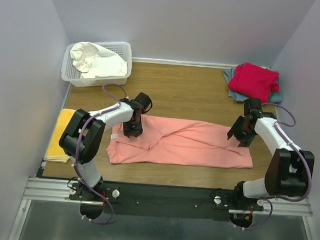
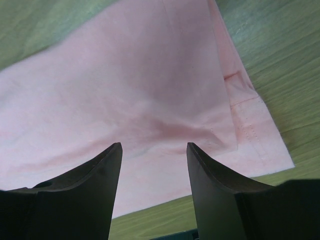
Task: Fold and stack the t-shirts
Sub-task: Fold the tshirt
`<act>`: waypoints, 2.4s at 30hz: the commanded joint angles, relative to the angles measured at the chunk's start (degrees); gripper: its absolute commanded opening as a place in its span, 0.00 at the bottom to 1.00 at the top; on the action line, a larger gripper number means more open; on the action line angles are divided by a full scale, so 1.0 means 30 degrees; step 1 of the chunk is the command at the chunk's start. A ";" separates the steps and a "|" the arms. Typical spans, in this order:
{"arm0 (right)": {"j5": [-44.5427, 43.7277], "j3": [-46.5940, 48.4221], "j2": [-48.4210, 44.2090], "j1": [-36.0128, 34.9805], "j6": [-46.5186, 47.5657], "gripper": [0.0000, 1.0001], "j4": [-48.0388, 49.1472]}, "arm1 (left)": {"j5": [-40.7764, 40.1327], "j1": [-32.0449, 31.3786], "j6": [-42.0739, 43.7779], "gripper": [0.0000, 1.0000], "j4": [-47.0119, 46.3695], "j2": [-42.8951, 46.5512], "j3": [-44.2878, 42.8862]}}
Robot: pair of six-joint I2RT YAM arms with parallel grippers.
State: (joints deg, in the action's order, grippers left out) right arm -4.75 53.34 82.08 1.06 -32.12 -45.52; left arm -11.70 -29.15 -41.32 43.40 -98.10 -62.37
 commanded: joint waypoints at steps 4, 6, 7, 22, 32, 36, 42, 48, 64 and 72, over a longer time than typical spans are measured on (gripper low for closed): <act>-0.0376 -0.1344 0.0762 -0.0119 -0.0513 0.63 0.0377 | 0.1146 0.0896 -0.0435 0.46 -0.0198 -0.1750 -0.0801; -0.0902 -0.1433 0.1348 -0.0119 -0.0689 0.63 0.0348 | 0.1381 0.1333 -0.0435 0.46 -0.0169 -0.2217 -0.1240; -0.1080 -0.1462 0.1524 -0.0119 -0.0864 0.63 0.0348 | 0.1585 0.1481 -0.0435 0.46 -0.0140 -0.2365 -0.1416; -0.3278 -0.1111 0.3371 -0.0119 -0.2097 0.63 -0.0735 | 0.2200 0.3153 0.1351 0.41 0.2697 -0.9715 -1.2834; -0.3396 -0.0614 0.3312 -0.0119 -0.2009 0.63 -0.1175 | 0.4719 0.3651 0.1322 0.39 0.2793 -1.5137 -2.1804; -0.3309 -0.0262 0.3429 -0.0119 -0.1658 0.63 -0.1351 | 0.6943 0.3855 0.1615 0.37 -0.0834 -1.5638 -2.1752; -0.2576 0.0003 0.3196 -0.0177 -0.0750 0.62 -0.1673 | 1.0110 0.4032 0.1381 0.37 -0.5847 -1.6545 -2.2772; -0.1756 0.0177 0.2814 -0.0991 -0.0104 0.62 -0.2316 | 1.1870 0.4324 0.0387 0.40 -1.0360 -1.7073 -2.3535; 0.0967 -0.0291 0.2727 -0.8172 -0.3119 0.61 -0.2699 | 1.4302 0.5525 -0.1989 0.54 -1.8011 -1.6229 -2.3450; 0.2931 0.0294 0.3222 -1.1658 -0.3328 0.59 -0.1091 | 1.3601 0.5468 0.0525 0.54 -1.6228 -1.2624 -1.9939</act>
State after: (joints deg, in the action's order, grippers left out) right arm -0.49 52.45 91.05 -28.97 -40.51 -51.70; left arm 29.10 -12.36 -45.78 -7.35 -145.58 -127.00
